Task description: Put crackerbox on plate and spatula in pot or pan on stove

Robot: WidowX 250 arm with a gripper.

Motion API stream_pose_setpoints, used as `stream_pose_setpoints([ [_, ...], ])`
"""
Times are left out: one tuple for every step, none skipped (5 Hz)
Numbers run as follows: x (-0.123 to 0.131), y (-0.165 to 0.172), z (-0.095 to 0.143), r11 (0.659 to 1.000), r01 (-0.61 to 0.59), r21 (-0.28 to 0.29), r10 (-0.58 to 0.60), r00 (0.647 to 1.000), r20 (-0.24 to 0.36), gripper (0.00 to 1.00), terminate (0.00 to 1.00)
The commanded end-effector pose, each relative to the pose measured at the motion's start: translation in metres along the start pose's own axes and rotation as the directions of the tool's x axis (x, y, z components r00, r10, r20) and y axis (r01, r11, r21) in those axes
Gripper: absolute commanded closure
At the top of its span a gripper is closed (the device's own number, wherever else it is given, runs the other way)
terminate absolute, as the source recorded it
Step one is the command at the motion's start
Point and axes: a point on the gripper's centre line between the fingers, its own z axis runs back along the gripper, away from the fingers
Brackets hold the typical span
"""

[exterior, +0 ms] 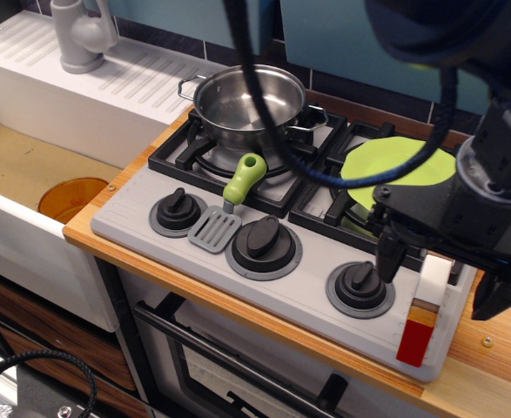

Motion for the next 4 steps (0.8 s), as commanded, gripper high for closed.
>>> stream_pose_setpoints([
  [0.004,-0.001,-0.012,1.000,0.003,-0.025,-0.001,0.998,0.060,0.00,0.00],
  [0.003,-0.001,-0.024,0.999,0.008,-0.039,-0.005,0.997,0.076,0.00,0.00],
  [0.002,-0.006,-0.033,0.999,0.006,-0.043,-0.003,0.997,0.078,0.00,0.00],
  [0.002,-0.010,-0.029,0.999,-0.018,-0.038,0.019,0.999,0.037,1.00,0.00],
])
